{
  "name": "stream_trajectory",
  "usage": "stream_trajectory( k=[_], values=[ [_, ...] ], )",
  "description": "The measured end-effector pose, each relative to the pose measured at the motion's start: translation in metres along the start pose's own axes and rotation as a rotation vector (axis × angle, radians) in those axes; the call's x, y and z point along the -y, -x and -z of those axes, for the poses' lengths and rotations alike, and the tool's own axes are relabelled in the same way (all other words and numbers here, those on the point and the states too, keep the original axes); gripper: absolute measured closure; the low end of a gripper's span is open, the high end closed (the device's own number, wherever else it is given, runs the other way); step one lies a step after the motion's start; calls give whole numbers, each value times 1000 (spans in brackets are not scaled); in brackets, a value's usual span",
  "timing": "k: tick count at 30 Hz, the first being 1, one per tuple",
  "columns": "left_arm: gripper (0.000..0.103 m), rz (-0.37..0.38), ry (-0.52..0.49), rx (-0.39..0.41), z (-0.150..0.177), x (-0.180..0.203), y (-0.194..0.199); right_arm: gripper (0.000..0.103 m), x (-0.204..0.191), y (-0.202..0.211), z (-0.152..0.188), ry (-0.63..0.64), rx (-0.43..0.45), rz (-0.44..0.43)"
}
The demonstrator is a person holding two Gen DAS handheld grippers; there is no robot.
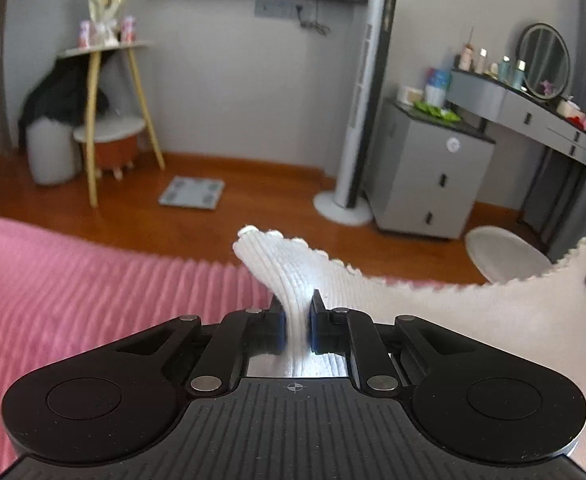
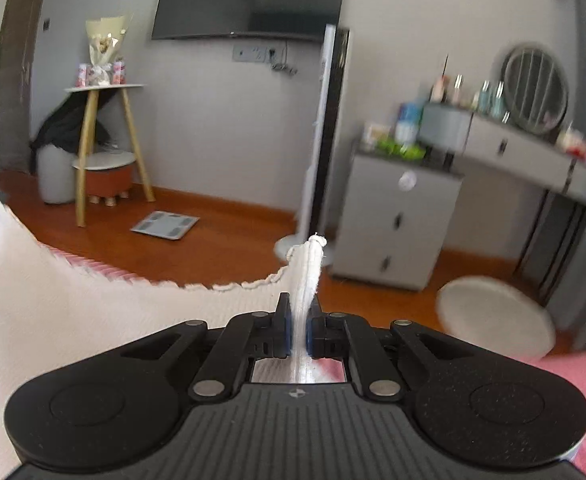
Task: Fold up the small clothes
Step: 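Carry the hem over the body toward the collar with both tools, then lay the hem down near the collar and open both tools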
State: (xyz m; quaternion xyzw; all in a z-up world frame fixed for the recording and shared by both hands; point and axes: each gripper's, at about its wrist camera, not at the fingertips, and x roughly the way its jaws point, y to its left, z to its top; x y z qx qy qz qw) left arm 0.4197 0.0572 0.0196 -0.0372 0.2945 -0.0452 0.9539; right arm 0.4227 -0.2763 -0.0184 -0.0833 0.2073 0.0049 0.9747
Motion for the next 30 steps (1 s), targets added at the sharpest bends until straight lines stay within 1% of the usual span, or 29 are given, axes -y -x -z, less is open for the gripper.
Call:
stream_trajectory(
  k=[2,4,5,6,7,8,9,10,12,14,15,17,19,20,21,22,24,26,30],
  values=[
    [90,-39,-26,22,-3,7,-4,97,-5,-5,-2,20,11,30],
    [88,-67,-61,8,-1,15,-13,96,-9,-14,0,36,-8,60],
    [87,-89,-78,-25,3,18,-20,96,-10,-20,3,38,-39,64],
    [84,-98,-86,-73,6,20,-28,92,-10,-28,6,39,-88,62],
    [82,-103,-79,-125,8,21,-33,92,-8,-32,7,30,-132,69],
    [83,-106,-62,-147,10,21,-32,92,-6,-30,6,7,-135,75],
    [76,-87,-42,-136,12,20,-23,91,0,-18,6,-23,-100,68],
    [61,-54,-21,-111,15,17,-11,91,6,-4,7,-47,-65,58],
    [42,-15,22,-91,24,10,15,90,15,30,15,-84,-28,29],
    [41,24,72,-96,37,5,38,90,16,62,31,-99,-24,-33],
    [40,28,82,-107,42,5,45,90,12,78,40,-104,-22,-67],
    [38,-1,65,-138,58,9,57,90,5,104,59,-109,-17,-128],
    [39,-51,23,-176,70,14,61,90,-3,122,76,-98,-24,-148],
    [39,-70,10,-199,74,15,61,90,-4,127,82,-116,-39,-153],
    [39,-83,7,-204,76,14,62,90,-5,128,88,-133,-69,-152],
    [39,-93,2,-204,77,15,64,91,-8,128,93,-132,-83,-132],
    [39,-113,-25,-221,76,17,65,91,-10,127,100,-111,-86,-102],
    [41,-124,-22,-235,76,17,66,92,-8,127,97,-132,-97,-76],
    [46,-133,-14,-251,75,18,72,92,-11,130,87,-100,-125,-36]
  ],
)
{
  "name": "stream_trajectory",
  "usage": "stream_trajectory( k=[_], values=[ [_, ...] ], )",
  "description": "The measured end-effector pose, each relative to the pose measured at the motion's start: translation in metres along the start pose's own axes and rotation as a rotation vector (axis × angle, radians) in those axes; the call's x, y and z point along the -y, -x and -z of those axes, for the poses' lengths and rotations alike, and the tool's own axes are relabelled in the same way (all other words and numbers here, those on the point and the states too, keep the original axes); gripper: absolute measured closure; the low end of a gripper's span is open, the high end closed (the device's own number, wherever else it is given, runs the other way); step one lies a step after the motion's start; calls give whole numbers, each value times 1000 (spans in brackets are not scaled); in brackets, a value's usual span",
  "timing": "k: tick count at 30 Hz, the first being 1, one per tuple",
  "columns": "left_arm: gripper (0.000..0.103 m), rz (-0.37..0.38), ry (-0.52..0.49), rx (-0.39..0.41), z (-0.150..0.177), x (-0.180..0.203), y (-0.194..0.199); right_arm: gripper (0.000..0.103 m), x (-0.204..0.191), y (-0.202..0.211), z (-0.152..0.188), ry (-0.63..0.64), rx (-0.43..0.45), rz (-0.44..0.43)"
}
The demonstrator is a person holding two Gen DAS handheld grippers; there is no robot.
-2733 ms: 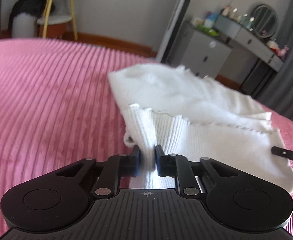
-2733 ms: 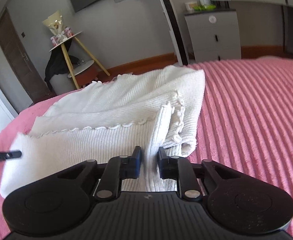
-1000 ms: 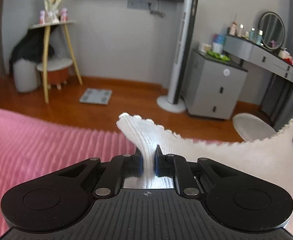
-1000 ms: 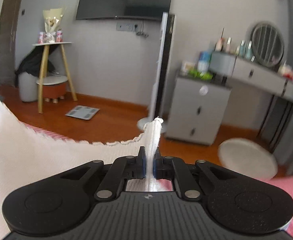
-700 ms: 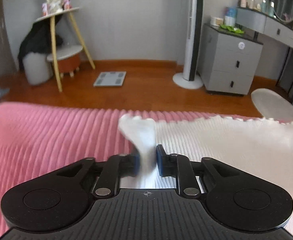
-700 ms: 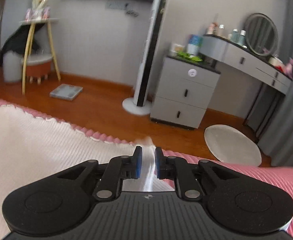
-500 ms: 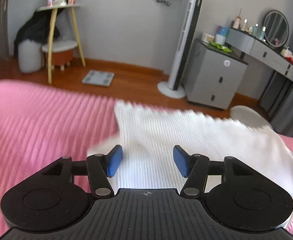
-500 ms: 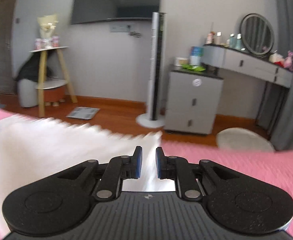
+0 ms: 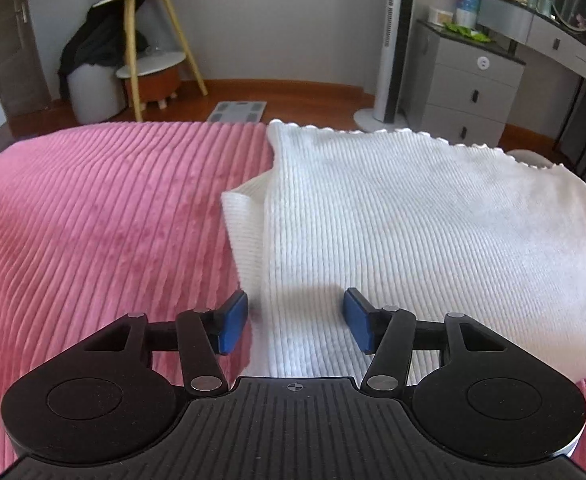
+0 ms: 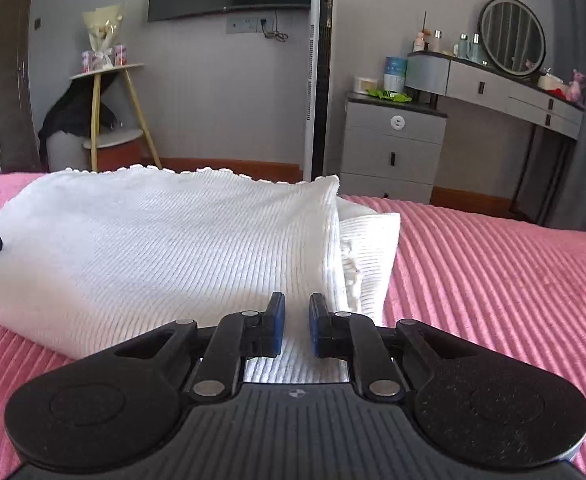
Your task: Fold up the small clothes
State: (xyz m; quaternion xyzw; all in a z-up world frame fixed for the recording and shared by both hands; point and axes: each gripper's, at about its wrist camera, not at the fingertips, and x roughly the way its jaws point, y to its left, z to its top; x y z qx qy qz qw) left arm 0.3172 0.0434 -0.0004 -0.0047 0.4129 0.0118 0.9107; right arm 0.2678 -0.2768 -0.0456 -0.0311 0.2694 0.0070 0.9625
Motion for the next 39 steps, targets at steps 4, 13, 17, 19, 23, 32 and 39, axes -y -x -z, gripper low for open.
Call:
stream_trajectory(
  k=[4,13,17,19,23,32,39],
  values=[
    [48,-3,-26,3,3,2,3,92,5,9,0,-11,13,19],
    [42,21,37,5,5,-17,4,95,8,-1,6,2,-4,63],
    [35,57,130,18,12,-47,7,99,10,6,6,-46,1,146],
    [34,74,168,24,17,-58,11,97,5,11,7,-43,4,211],
    [34,99,209,38,22,-67,17,97,3,24,7,-100,22,206],
    [49,-44,293,-5,25,-86,4,96,-23,39,-1,-152,44,11],
    [32,304,456,-10,25,-94,2,93,-44,36,-2,-249,15,-129]
  ],
)
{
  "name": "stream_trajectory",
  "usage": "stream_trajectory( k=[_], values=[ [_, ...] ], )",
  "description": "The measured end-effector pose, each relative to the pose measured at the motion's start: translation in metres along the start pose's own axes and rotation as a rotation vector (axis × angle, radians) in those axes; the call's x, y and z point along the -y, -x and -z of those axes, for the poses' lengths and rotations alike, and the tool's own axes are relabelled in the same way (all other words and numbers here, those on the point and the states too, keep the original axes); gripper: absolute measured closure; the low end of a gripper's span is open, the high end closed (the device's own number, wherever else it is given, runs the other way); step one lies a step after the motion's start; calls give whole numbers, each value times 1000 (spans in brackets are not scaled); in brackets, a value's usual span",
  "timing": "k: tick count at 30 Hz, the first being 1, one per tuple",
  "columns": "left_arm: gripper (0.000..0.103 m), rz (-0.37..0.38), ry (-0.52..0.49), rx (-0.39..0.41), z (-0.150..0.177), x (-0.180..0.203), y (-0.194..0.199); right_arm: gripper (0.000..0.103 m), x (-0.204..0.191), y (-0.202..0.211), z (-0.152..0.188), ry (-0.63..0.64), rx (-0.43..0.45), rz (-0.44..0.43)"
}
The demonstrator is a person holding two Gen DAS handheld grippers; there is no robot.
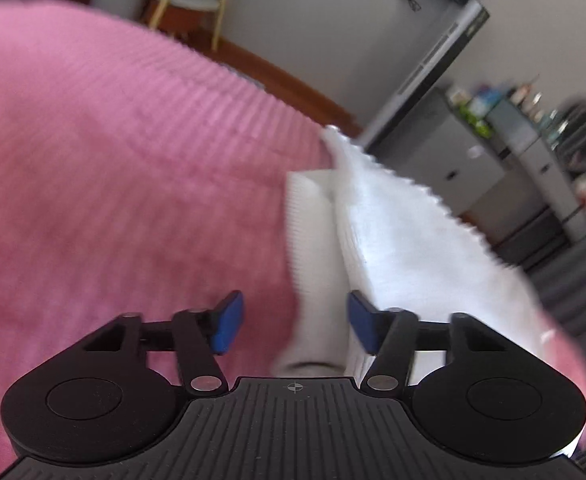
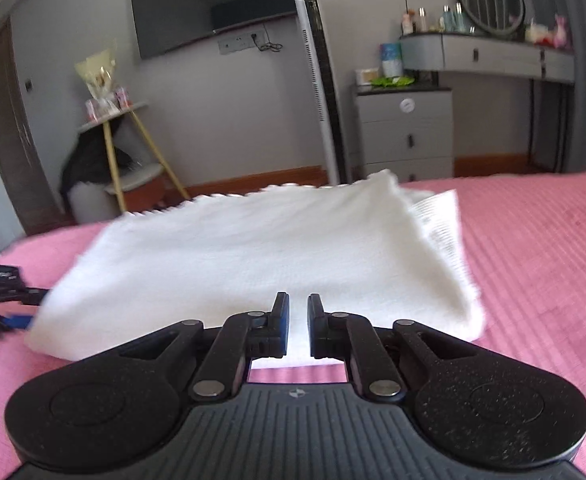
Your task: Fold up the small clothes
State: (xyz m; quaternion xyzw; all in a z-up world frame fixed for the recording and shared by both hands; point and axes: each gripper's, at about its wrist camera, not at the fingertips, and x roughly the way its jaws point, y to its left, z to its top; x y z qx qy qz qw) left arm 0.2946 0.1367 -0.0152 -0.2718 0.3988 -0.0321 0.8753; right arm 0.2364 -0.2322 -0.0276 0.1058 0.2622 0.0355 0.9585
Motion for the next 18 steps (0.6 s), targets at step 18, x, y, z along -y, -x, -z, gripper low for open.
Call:
stream_trajectory(
  k=[18],
  values=[
    [29,203,120,-42,-11,-2,-11,85,-23,-17,31,82,-10,-54]
  ],
)
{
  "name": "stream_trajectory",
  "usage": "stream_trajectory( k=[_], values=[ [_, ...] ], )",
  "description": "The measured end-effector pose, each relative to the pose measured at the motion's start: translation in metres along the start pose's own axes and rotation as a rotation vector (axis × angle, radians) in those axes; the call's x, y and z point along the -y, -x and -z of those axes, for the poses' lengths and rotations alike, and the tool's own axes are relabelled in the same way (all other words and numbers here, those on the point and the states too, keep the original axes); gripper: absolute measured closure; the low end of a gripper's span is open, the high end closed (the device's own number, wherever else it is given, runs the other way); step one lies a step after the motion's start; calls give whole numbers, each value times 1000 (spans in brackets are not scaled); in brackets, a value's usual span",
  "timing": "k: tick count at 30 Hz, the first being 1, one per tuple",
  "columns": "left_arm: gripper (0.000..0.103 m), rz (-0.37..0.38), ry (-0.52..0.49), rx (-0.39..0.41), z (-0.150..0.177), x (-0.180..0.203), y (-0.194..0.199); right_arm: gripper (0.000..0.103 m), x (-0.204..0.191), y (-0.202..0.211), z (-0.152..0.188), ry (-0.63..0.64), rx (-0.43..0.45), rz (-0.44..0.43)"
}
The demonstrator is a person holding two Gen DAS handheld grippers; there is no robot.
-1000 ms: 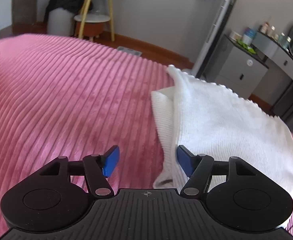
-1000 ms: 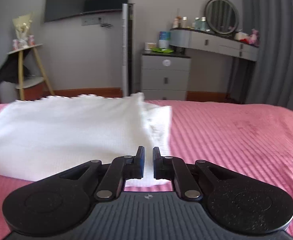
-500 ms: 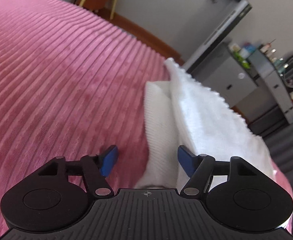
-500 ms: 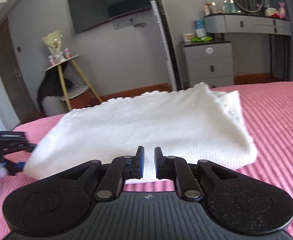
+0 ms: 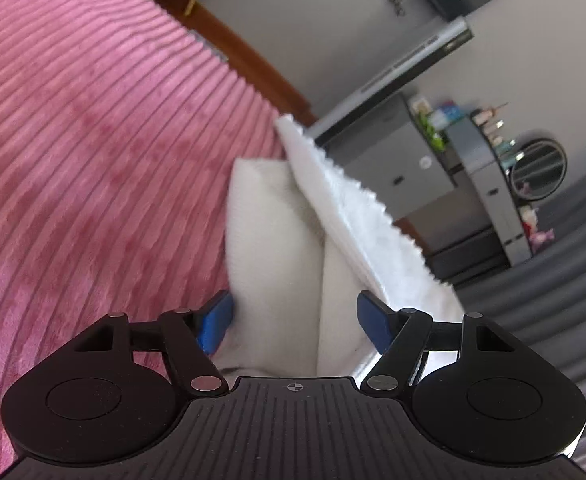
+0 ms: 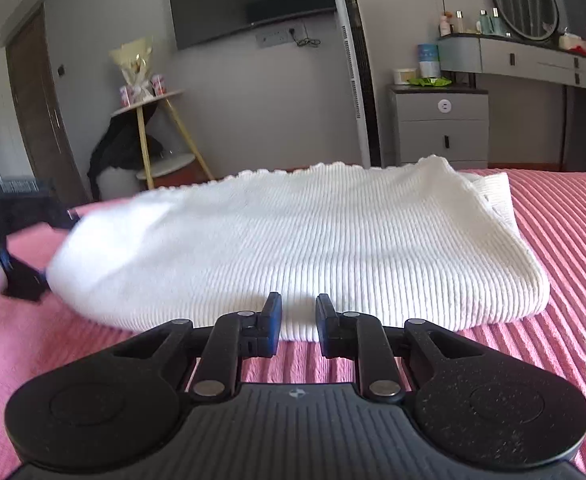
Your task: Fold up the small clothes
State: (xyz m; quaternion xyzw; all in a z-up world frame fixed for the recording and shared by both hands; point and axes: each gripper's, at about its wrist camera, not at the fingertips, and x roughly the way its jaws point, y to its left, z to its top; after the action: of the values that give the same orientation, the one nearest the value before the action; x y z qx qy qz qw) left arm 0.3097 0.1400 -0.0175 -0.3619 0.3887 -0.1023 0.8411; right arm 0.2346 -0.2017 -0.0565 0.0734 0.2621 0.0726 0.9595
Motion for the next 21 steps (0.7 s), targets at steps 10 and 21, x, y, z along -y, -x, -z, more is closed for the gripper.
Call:
stream_trajectory(
  k=[10,21],
  values=[
    [23,-1,14,26,-14,-9,13,85,1,-6,1,-34,2,0],
    [61,-79,-82,-93,-4,2,-30,87,-5,-2,2,-15,48,-52]
  ],
)
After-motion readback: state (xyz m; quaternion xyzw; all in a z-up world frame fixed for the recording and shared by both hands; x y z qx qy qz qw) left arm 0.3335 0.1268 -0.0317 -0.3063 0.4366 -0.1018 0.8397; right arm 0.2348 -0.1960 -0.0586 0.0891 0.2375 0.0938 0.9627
